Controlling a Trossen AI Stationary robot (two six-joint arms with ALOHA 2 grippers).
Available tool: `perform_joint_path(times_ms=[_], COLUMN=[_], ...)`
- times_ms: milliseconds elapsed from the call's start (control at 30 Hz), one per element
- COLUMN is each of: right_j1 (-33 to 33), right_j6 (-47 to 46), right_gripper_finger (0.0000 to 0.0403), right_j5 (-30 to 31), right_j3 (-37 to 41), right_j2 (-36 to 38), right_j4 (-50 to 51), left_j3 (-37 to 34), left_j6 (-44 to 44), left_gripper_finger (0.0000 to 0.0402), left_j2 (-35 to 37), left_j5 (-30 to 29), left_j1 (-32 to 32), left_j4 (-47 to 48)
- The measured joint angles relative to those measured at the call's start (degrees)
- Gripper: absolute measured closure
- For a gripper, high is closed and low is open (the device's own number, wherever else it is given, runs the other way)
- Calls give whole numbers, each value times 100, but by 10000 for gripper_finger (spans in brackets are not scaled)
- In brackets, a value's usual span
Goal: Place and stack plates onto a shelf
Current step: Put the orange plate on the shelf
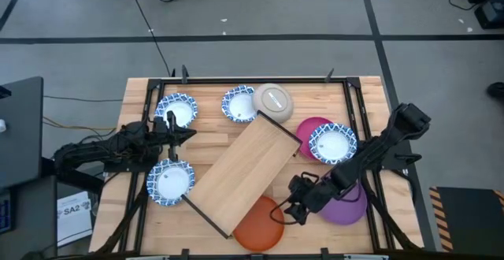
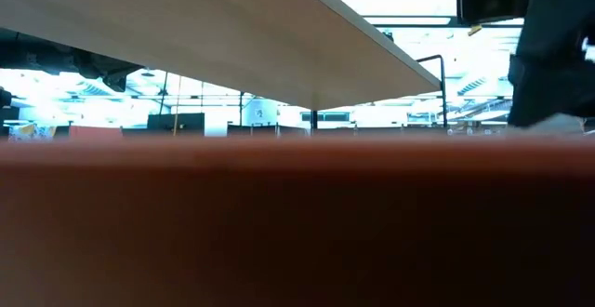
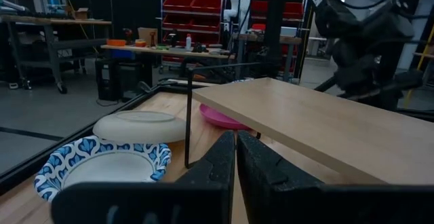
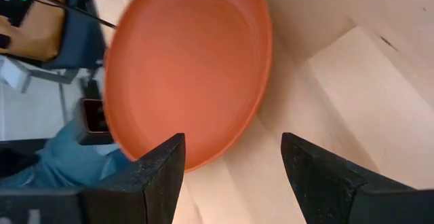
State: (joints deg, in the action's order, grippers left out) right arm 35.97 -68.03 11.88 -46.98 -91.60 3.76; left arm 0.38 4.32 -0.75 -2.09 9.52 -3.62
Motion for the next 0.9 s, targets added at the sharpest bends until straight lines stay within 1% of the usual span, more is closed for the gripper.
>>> perform_joint_path(times_ms=[200,333,567,733,900], right_j1=[-96,-169,-257,-284,-281], right_j6=[0,-1,-7,-264,-284], right_gripper_finger=[154,154,154,154,154], right_j5=[-7,-214,-256,-278,-295], right_j3=[0,0,0,2,2], right_j2=[-395,-595,-793,-962,-1049], right_j4=[-266,-406,-591,-732,-901], left_j3=[0,-2,-2,-2,-2], left_j6=[0,0,0,2,0], left_gripper_finger=[379,379,379,379,379], left_j2=[0,0,0,0,1], left_j5=[0,0,1,0,1], left_j1=[0,2,0,2,1], left_j4=[2,0,3,2,8])
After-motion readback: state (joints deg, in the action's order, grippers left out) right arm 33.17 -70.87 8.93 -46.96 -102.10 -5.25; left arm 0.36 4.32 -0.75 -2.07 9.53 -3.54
